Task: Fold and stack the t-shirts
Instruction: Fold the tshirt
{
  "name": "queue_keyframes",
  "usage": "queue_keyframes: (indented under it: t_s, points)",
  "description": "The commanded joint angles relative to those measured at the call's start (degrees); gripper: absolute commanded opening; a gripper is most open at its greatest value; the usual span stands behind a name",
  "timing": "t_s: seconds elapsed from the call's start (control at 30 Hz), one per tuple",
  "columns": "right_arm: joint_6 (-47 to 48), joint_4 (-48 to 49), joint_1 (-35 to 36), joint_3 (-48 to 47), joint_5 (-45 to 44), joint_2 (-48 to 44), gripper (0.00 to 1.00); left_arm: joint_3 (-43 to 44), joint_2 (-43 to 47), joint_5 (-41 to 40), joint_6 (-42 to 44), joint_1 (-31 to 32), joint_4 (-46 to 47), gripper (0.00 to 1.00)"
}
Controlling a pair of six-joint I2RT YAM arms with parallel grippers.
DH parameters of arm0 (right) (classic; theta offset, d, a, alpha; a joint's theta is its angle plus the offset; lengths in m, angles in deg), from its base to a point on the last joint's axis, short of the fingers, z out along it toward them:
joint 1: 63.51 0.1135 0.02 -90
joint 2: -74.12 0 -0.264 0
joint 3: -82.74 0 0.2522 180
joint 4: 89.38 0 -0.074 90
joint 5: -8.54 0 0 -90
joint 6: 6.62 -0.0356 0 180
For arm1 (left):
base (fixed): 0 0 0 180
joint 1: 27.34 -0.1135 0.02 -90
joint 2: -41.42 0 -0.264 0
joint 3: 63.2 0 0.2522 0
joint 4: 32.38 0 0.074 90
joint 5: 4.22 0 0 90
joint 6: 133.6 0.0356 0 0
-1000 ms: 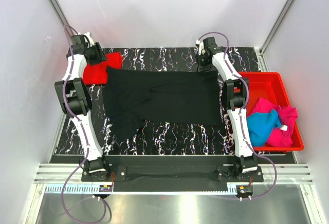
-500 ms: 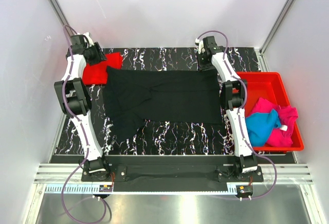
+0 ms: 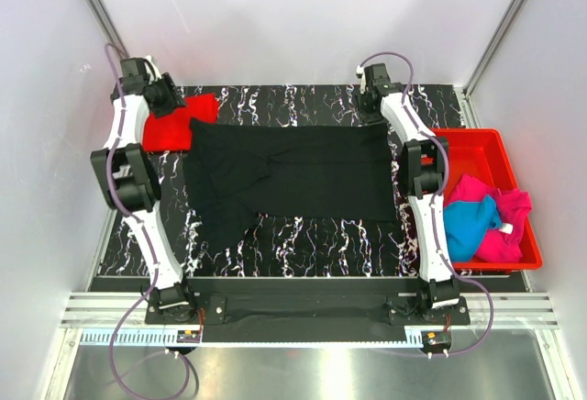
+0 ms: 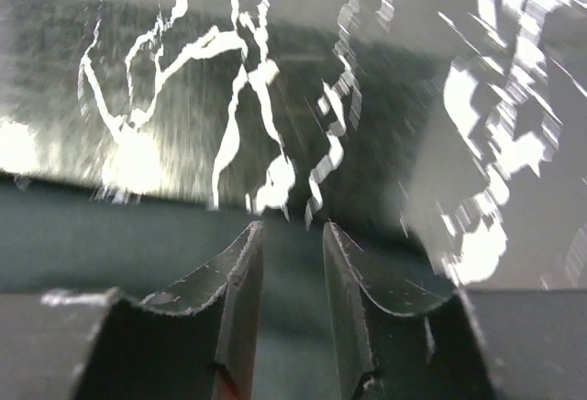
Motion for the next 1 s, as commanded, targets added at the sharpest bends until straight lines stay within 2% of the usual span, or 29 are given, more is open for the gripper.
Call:
queue_keyframes:
  t_s: [0.0,0.13,0.3,0.47,0.57,0.7,0.83,0.97]
  points:
    - [-4.7,3.9,0.3,4.2,-4.8,-13.5,0.4,-4.5,10.3,-2.4,-4.3,0.0,-6.0,0.54]
    - [-10.9,0.1,0.3,9.6,-4.9,-17.9,0.39,-20.5,22.5,-2.7,-5.8,1.0,-3.6,0.55]
    - [-14.2,0.1,0.3,21.6,-3.3,-23.4,0.37,-35.9,27.6,3.5,-6.1,2.0,-1.7,0.54]
    - [-17.8,0.6,0.3,32.5,-1.8,-28.4,0.34,-45.0,31.4,1.9,-6.4,2.2,-1.3,0.54]
    - [-20.6,0.9,1.0,37.7,-1.5,-32.9,0.34,-49.4,35.1,-4.1,-7.9,2.2,-1.7,0.55]
    - [-26.1,-0.1,2.7,45.5,-2.1,-38.5,0.34,-55.7,45.0,-11.5,-12.8,2.3,-2.3,0.57]
    - [-34.9,-1.7,5.5,50.9,-6.4,-43.3,0.36,-63.1,52.4,-12.0,-18.4,2.9,-2.0,0.59]
    - [-38.1,-2.4,8.8,55.2,-8.3,-47.4,0.36,-70.7,59.4,-11.7,-24.5,5.8,-1.7,0.59]
